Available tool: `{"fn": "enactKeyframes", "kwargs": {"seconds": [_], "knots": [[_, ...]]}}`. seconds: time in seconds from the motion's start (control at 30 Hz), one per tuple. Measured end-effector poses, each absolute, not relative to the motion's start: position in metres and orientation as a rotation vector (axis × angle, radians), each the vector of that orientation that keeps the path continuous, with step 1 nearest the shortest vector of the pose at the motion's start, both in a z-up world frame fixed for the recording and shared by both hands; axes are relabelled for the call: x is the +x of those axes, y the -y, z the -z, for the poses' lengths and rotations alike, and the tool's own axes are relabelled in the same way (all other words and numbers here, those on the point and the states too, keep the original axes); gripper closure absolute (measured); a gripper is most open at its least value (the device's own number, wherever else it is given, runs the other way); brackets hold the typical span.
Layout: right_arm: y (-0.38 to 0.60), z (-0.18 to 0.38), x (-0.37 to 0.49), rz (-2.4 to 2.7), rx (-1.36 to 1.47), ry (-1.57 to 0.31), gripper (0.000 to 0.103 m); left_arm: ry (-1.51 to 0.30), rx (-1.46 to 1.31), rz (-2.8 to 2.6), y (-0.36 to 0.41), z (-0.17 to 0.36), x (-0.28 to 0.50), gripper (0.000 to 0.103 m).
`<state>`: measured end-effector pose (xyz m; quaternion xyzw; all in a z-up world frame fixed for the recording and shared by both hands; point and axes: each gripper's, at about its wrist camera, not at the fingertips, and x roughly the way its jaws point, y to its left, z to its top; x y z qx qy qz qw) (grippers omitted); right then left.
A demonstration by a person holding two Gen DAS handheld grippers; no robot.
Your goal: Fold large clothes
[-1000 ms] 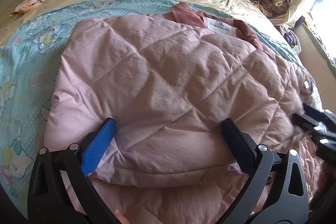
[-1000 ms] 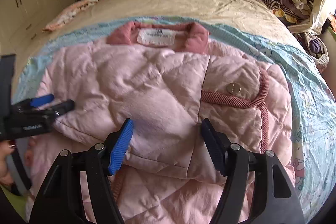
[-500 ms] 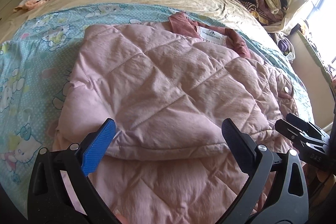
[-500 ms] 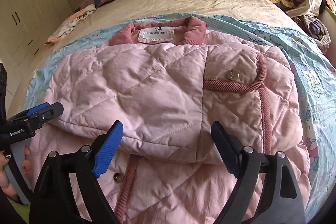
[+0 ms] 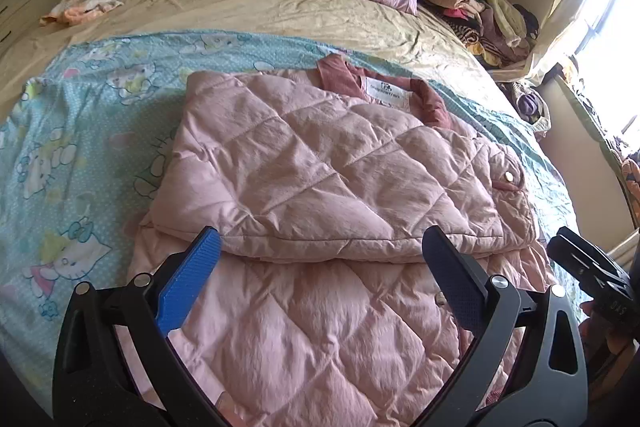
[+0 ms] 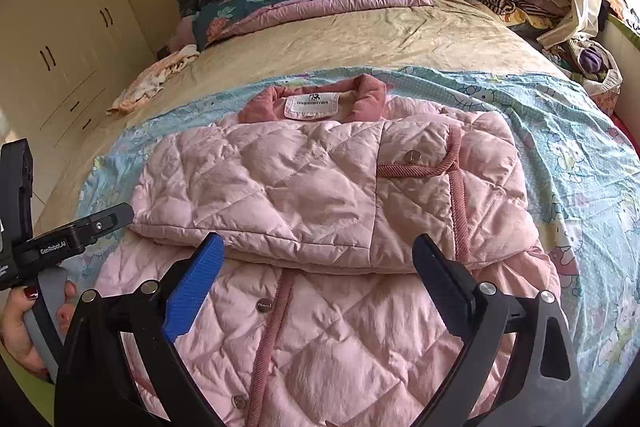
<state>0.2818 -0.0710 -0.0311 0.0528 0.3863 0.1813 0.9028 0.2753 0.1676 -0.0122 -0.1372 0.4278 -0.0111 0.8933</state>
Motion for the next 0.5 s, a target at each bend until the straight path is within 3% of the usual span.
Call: {"fn": "enactKeyframes", "kwargs": {"seconds": [0.5], "knots": [[0.094, -0.017, 0.224, -0.393, 0.14, -0.682, 0.005, -0.786, -0.272, 0.037, -0.159, -0.033, 0.224, 0.009]]}}
